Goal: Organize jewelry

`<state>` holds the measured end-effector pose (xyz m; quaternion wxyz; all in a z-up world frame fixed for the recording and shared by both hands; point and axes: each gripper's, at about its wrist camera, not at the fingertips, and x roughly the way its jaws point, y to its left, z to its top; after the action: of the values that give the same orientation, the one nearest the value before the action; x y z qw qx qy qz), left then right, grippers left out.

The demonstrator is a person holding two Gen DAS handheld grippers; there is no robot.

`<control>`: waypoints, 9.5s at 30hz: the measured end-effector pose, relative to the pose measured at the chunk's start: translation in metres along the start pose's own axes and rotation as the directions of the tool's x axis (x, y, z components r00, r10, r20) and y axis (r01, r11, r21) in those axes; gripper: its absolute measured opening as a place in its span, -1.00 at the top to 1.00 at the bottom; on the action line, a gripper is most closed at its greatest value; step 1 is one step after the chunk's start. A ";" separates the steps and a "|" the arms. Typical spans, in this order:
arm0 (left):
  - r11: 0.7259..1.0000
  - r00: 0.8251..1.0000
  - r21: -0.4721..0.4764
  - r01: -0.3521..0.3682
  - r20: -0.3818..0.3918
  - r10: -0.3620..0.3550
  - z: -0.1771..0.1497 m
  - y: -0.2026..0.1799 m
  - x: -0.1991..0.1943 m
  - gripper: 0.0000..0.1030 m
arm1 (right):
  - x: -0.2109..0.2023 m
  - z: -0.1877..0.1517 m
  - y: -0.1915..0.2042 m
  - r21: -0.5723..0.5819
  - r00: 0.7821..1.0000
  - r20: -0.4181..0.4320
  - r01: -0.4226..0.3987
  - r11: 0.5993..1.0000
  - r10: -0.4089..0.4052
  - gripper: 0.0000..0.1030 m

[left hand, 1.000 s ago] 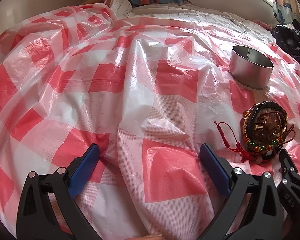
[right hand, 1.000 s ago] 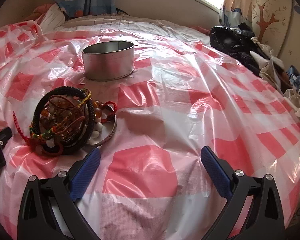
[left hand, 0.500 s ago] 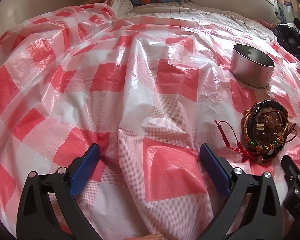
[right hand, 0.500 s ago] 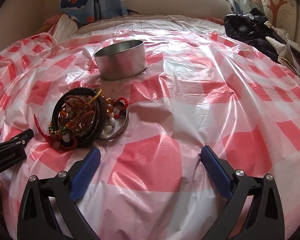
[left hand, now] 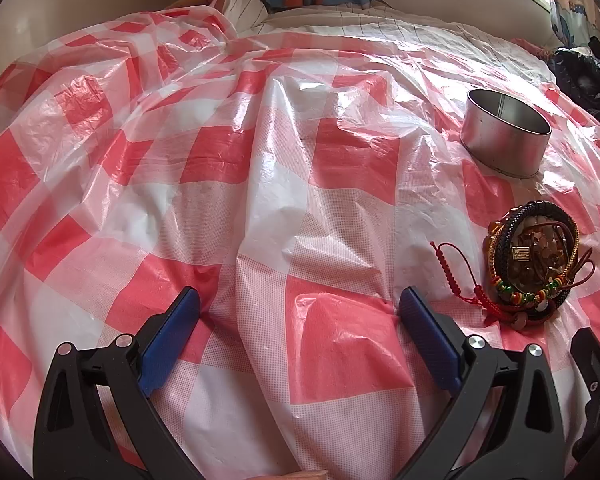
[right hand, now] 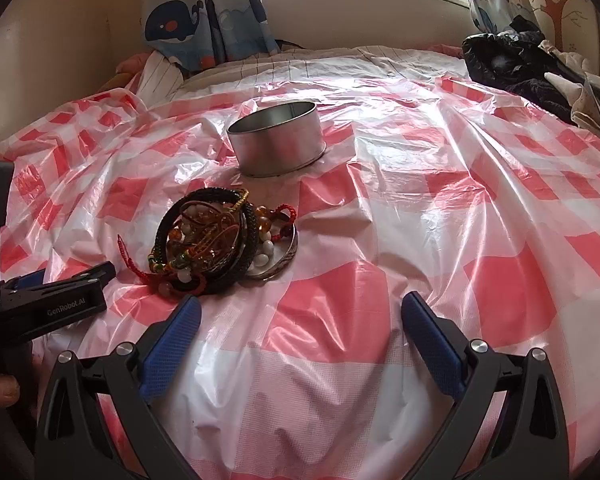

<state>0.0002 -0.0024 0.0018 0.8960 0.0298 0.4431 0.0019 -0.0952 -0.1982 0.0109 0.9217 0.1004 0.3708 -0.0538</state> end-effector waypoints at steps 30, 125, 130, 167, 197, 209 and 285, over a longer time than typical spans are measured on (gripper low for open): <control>1.000 1.000 -0.002 -0.004 0.008 0.004 0.000 0.001 0.000 -0.86 | 0.002 0.000 0.009 -0.046 1.000 0.009 0.023 0.999 -0.023 -0.87; 0.996 0.994 0.038 0.086 0.057 -0.088 0.010 -0.008 -0.028 -0.81 | 0.032 0.081 -0.001 -0.034 0.942 -0.121 -0.320 0.947 0.314 -0.03; 0.995 0.995 0.049 0.085 0.057 -0.088 0.010 -0.010 -0.027 -0.81 | 0.045 0.078 0.002 -0.032 0.936 -0.163 -0.320 0.947 0.311 0.73; 0.840 0.894 0.327 0.433 -0.038 -0.446 0.026 -0.079 -0.006 0.80 | -0.009 0.049 -0.018 -0.084 0.972 -0.093 -0.221 0.972 0.214 0.34; 0.944 0.943 0.029 0.330 -0.055 -0.328 0.038 0.018 0.002 0.60 | 0.009 0.039 -0.011 -0.097 0.983 -0.129 -0.144 0.985 0.131 -0.10; 0.935 0.940 0.106 0.339 -0.008 -0.341 0.041 0.007 -0.013 0.86 | -0.007 0.042 -0.010 -0.084 0.965 -0.058 -0.261 0.962 0.257 0.87; 0.904 0.907 0.132 0.407 0.061 -0.417 0.050 -0.006 -0.033 0.88 | -0.040 0.064 0.004 -0.168 0.936 0.012 -0.345 0.923 0.352 0.87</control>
<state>0.0201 -0.0120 0.0579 0.8914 -0.0126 0.3989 -0.2145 -0.0804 -0.2080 0.0840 0.9292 0.0878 0.3309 0.1394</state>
